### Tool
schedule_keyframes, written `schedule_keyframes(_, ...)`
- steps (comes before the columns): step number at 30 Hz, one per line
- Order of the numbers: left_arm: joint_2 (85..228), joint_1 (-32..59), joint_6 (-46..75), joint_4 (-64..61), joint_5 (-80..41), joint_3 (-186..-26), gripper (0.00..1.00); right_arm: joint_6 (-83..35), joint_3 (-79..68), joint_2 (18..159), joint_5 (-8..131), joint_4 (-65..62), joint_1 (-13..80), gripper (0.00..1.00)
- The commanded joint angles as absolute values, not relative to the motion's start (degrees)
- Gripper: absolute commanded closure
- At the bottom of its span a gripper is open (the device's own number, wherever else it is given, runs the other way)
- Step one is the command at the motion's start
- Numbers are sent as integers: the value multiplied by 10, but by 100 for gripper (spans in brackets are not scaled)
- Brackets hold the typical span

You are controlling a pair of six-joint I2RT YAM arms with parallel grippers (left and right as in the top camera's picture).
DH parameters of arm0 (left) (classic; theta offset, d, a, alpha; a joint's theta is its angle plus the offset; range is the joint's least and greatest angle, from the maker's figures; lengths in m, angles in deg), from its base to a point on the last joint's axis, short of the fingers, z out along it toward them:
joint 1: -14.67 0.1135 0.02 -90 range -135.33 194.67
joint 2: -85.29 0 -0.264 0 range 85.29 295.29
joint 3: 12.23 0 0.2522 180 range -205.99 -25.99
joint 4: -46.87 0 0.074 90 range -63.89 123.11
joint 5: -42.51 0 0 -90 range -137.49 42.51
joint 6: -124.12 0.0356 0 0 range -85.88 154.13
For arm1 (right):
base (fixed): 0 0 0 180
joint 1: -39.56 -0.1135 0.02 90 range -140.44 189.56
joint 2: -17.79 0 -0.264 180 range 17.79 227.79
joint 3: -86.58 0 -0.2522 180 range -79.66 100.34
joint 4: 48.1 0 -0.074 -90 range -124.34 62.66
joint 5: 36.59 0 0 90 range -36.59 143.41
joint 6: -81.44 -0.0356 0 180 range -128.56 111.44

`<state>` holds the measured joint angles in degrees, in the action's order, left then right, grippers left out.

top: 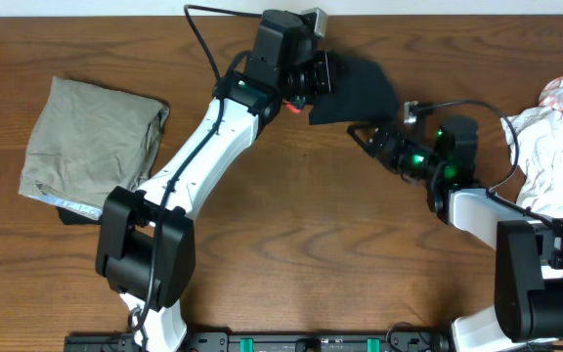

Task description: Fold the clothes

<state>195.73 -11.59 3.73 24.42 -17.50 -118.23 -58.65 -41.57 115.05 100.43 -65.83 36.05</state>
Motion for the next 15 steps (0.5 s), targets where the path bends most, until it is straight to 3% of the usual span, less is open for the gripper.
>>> schedule_keyframes(1,1930,-115,-40,251,-160,-1188,94,-675,-416,1154,986,-724,357,1)
schedule_keyframes(5,1930,-117,-70,251,-142,-1188,94,-716,-416,1154,978,-785,357,1)
schedule_keyframes(15,1926,-127,-73,255,-133,-1188,94,-793,-416,1154,947,-790,336,1)
